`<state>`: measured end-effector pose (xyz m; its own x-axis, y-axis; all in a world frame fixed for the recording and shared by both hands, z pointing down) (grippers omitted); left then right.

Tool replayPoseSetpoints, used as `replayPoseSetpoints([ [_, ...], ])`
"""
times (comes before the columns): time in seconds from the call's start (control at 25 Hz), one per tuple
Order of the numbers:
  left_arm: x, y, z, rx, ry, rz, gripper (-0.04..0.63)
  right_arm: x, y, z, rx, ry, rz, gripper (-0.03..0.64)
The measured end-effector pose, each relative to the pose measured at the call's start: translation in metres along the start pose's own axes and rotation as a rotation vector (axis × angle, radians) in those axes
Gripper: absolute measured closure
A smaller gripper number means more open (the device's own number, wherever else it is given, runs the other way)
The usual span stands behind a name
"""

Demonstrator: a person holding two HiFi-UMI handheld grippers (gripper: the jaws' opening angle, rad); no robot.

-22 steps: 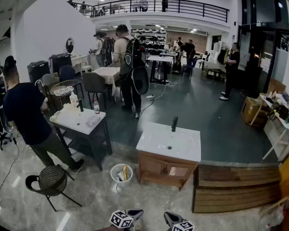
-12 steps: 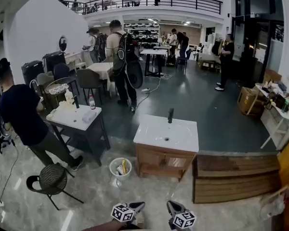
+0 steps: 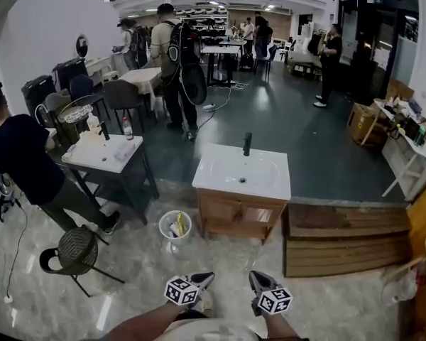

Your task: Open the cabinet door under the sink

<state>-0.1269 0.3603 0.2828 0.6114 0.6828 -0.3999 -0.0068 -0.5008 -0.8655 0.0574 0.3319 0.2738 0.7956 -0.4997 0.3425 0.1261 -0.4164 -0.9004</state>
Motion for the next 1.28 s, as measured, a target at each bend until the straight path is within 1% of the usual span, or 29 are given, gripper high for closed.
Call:
replayPoseSetpoints([
  [0.2, -0.016, 0.013, -0.013, -0.003, 0.002, -0.003, 0.584, 0.013, 0.003, -0.015, -0.017, -0.006, -0.002, 0.603],
  [0.56, -0.056, 0.059, -0.049, 0.012, -0.011, -0.017, 0.584, 0.049, 0.031, -0.044, -0.023, -0.047, -0.018, 0.603],
  [0.84, -0.102, 0.085, -0.072, -0.015, -0.038, -0.047, 0.584, 0.073, 0.053, -0.087, -0.003, -0.076, -0.024, 0.603],
  [1.04, -0.141, 0.109, -0.084, -0.021, -0.048, -0.042, 0.586, 0.081, 0.067, -0.123, -0.016, -0.102, -0.032, 0.603],
  [1.28, -0.179, 0.121, -0.09, -0.025, -0.067, -0.03, 0.584, 0.085, 0.074, -0.157, -0.041, -0.14, -0.021, 0.603],
])
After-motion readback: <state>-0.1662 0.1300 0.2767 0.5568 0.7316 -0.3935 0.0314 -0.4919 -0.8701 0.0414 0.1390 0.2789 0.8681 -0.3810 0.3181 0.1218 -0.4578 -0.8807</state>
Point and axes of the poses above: the fingertips, and each gripper's own axes: z backward along the fingers, x to its right, y out of its top, the point moved 3 cm from there along z, backward along the fingers, and after that the axes turned 8 degrees about -y, right-handed, at the moved point
